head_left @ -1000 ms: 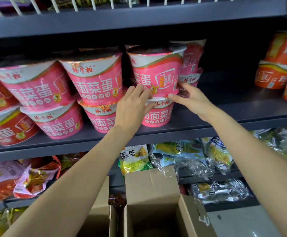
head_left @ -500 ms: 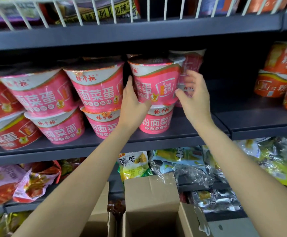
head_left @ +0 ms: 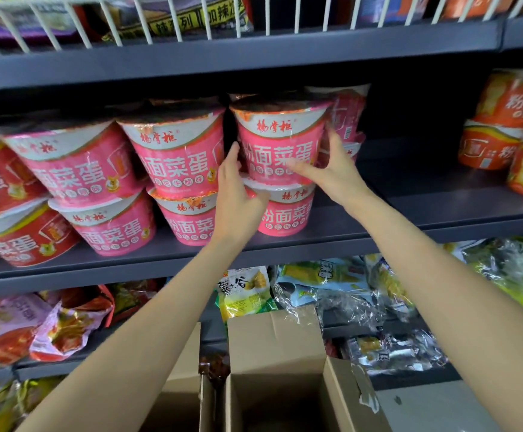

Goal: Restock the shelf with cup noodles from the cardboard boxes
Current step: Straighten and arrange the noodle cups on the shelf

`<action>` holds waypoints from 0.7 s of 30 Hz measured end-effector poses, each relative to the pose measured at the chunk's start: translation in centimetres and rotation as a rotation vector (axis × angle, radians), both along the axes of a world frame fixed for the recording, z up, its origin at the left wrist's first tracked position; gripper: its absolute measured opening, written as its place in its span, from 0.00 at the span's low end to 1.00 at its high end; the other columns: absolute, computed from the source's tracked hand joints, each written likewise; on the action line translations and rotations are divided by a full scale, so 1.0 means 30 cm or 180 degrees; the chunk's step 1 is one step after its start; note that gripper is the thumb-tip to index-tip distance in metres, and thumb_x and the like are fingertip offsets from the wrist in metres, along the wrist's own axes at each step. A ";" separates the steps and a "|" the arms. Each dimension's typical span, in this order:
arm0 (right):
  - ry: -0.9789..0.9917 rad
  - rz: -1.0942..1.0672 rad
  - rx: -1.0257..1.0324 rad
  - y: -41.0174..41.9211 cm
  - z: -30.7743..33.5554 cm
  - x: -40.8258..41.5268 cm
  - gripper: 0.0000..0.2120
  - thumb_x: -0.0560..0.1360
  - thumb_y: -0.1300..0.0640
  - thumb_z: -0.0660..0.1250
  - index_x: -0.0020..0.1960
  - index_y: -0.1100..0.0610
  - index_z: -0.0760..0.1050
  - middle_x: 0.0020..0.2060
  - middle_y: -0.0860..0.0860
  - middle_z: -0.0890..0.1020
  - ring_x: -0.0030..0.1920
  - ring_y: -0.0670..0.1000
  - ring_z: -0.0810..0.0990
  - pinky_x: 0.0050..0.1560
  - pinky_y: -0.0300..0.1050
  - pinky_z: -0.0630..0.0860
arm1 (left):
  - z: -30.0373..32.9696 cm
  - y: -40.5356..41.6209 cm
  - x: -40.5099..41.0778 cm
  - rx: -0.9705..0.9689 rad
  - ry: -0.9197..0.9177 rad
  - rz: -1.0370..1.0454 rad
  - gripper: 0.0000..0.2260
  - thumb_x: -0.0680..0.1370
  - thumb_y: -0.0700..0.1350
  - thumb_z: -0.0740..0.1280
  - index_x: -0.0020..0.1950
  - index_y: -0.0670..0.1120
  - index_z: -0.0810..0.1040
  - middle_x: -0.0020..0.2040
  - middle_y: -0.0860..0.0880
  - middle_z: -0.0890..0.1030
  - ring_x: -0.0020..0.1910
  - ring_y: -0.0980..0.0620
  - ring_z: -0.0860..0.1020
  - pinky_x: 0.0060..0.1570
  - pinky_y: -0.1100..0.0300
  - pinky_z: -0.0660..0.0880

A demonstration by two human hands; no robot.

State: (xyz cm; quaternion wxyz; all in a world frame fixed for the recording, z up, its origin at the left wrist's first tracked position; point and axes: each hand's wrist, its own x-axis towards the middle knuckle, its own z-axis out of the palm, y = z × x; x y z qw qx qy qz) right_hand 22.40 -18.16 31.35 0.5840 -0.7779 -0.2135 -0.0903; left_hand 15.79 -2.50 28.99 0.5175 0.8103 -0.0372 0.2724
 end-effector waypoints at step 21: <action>-0.0286 -0.0185 -0.0313 0.002 -0.020 -0.048 0.36 0.74 0.56 0.69 0.76 0.54 0.54 0.68 0.49 0.71 0.65 0.46 0.70 0.64 0.45 0.69 | 0.022 -0.002 -0.011 -0.0299 0.0362 -0.0314 0.38 0.69 0.41 0.67 0.77 0.53 0.56 0.72 0.52 0.67 0.69 0.55 0.67 0.67 0.52 0.68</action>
